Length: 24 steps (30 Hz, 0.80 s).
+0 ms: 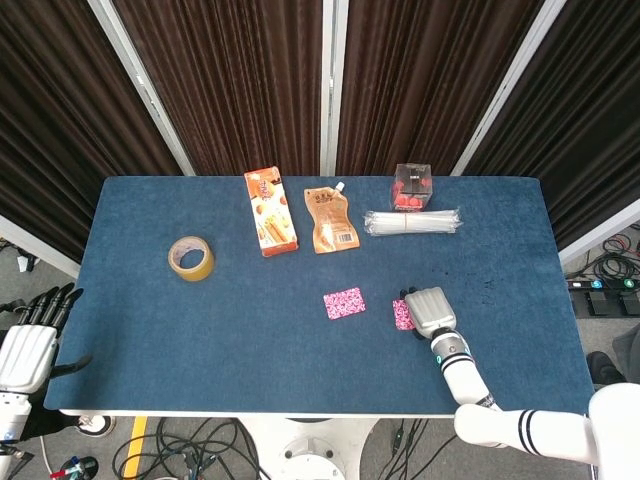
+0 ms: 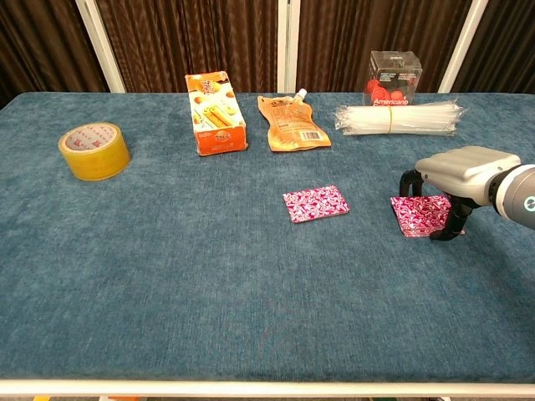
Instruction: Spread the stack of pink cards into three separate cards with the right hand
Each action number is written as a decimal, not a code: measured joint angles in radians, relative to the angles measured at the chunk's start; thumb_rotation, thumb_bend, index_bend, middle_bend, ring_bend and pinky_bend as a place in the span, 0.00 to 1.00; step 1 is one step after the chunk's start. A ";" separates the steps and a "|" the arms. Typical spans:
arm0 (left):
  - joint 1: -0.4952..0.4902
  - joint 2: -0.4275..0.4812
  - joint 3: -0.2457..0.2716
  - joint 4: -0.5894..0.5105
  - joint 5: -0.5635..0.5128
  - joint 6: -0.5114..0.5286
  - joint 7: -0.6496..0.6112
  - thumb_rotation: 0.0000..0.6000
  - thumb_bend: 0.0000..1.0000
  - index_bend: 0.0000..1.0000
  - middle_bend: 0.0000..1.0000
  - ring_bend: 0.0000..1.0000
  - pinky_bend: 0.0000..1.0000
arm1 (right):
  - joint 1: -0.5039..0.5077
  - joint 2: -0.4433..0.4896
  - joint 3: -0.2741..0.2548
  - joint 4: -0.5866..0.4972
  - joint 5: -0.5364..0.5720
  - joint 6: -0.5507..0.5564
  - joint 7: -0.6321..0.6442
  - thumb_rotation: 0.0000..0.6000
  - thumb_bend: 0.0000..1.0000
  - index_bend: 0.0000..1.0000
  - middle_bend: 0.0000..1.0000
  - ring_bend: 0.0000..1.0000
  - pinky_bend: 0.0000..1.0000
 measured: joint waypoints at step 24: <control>0.001 -0.001 0.001 0.002 -0.001 -0.003 -0.006 1.00 0.00 0.07 0.03 0.00 0.10 | -0.013 -0.018 0.006 0.014 -0.027 0.035 0.006 1.00 0.19 0.40 0.38 0.72 0.81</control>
